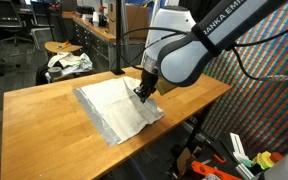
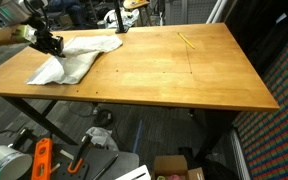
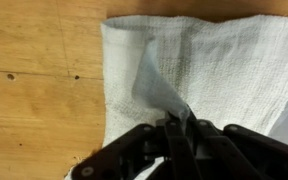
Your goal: Fold the towel on the table
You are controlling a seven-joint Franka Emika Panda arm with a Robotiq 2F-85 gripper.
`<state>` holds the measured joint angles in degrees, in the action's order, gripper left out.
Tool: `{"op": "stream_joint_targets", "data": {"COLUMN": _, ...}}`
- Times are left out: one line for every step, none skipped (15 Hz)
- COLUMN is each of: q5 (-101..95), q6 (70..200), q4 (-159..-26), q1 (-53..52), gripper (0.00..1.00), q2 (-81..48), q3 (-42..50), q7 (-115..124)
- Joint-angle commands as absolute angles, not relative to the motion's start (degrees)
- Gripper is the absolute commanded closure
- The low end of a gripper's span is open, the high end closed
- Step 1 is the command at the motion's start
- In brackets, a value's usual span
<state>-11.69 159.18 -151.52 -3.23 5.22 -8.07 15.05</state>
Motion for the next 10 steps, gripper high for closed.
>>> {"op": "stream_joint_targets", "data": {"q5": -16.6, "q6": 160.7, "q4": -154.4, "q1": -3.9, "gripper": 0.9, "q2": 9.3, "q3": -11.0, "q7": 23.3}}
{"op": "stream_joint_targets", "data": {"q5": -17.9, "q6": 161.3, "q4": -154.8, "q1": -3.9, "gripper": 0.9, "q2": 9.5, "q3": -12.1, "q7": 25.5}}
{"op": "stream_joint_targets", "data": {"q5": -19.1, "q6": 161.7, "q4": -155.1, "q1": -3.9, "gripper": 0.91, "q2": 9.9, "q3": -13.2, "q7": 27.8}}
{"op": "stream_joint_targets", "data": {"q5": -20.1, "q6": 162.0, "q4": -155.3, "q1": -4.0, "gripper": 0.9, "q2": 10.1, "q3": -14.2, "q7": 29.7}}
{"op": "stream_joint_targets", "data": {"q5": -21.0, "q6": 162.5, "q4": -155.5, "q1": -4.0, "gripper": 0.91, "q2": 10.2, "q3": -15.3, "q7": 31.8}}
{"op": "stream_joint_targets", "data": {"q5": -21.8, "q6": 163.0, "q4": -155.5, "q1": -4.0, "gripper": 0.9, "q2": 10.4, "q3": -16.4, "q7": 33.9}}
{"op": "stream_joint_targets", "data": {"q5": -22.9, "q6": 163.4, "q4": -155.5, "q1": -3.8, "gripper": 0.9, "q2": 10.4, "q3": -17.4, "q7": 36.1}}
{"op": "stream_joint_targets", "data": {"q5": -24.8, "q6": 163.7, "q4": -155.3, "q1": -3.2, "gripper": 0.89, "q2": 10.3, "q3": -18.6, "q7": 38.8}}
{"op": "stream_joint_targets", "data": {"q5": -26.8, "q6": 164.3, "q4": -155.2, "q1": -2.7, "gripper": 0.9, "q2": 10.5, "q3": -19.5, "q7": 41.8}}
{"op": "stream_joint_targets", "data": {"q5": -30.9, "q6": 165.4, "q4": -155.1, "q1": -1.5, "gripper": 0.9, "q2": 10.5, "q3": -20.9, "q7": 46.7}}
